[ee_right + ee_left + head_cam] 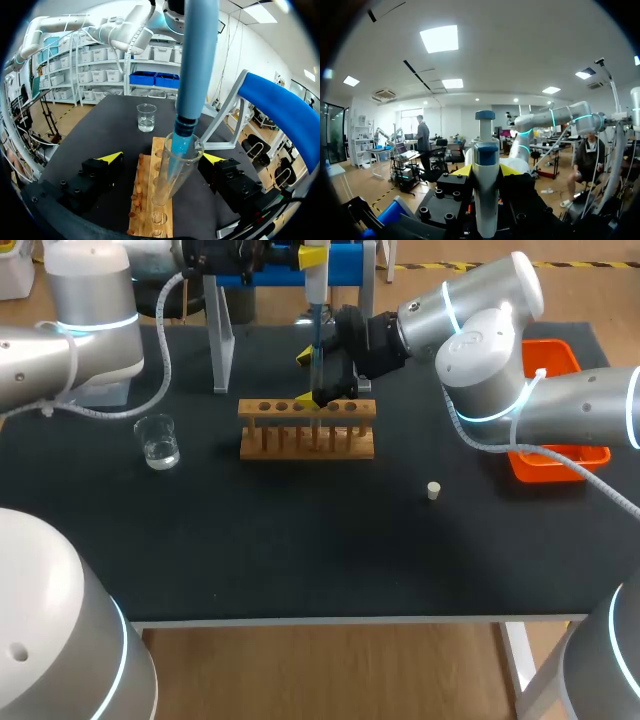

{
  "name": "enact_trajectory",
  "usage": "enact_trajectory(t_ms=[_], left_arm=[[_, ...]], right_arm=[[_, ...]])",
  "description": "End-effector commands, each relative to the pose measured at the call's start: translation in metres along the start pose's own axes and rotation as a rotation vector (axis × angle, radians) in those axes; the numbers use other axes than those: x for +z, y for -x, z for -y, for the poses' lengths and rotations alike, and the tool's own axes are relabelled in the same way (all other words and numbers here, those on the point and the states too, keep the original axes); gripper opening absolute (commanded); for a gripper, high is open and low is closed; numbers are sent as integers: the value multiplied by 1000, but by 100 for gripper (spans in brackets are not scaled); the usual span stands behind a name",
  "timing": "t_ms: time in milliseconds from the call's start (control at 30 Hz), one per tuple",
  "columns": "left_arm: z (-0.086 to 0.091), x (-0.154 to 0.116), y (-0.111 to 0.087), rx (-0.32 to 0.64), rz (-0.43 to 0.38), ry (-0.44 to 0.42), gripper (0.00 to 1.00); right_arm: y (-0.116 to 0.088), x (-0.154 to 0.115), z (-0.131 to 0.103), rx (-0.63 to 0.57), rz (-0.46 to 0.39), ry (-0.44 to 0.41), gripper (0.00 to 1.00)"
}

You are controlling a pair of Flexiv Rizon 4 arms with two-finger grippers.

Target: Invert the test tube, pick up the pipette, mount the tip to pipette, aspirate from beaker and dispense into the tube, eject the tip, return the pipette, and cap with the stopper.

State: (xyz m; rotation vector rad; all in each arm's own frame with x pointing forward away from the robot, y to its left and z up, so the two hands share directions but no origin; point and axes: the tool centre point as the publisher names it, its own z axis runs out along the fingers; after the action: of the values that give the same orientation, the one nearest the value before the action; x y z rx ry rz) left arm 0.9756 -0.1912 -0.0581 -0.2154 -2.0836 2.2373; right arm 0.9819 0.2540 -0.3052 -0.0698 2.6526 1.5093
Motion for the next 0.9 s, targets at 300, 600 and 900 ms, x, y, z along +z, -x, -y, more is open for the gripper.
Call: enact_trajectory(t_ms=[300, 600, 900], left_arm=[[-4, 0, 3, -6, -5, -3, 0], [-7, 0, 4, -11, -5, -6, 0], [-11, -1, 5, -20, -4, -11, 0]], right_arm=[[0, -1, 0, 0, -3, -1, 100], [0, -1, 0, 0, -3, -1, 100], [0, -1, 0, 0, -3, -1, 100]])
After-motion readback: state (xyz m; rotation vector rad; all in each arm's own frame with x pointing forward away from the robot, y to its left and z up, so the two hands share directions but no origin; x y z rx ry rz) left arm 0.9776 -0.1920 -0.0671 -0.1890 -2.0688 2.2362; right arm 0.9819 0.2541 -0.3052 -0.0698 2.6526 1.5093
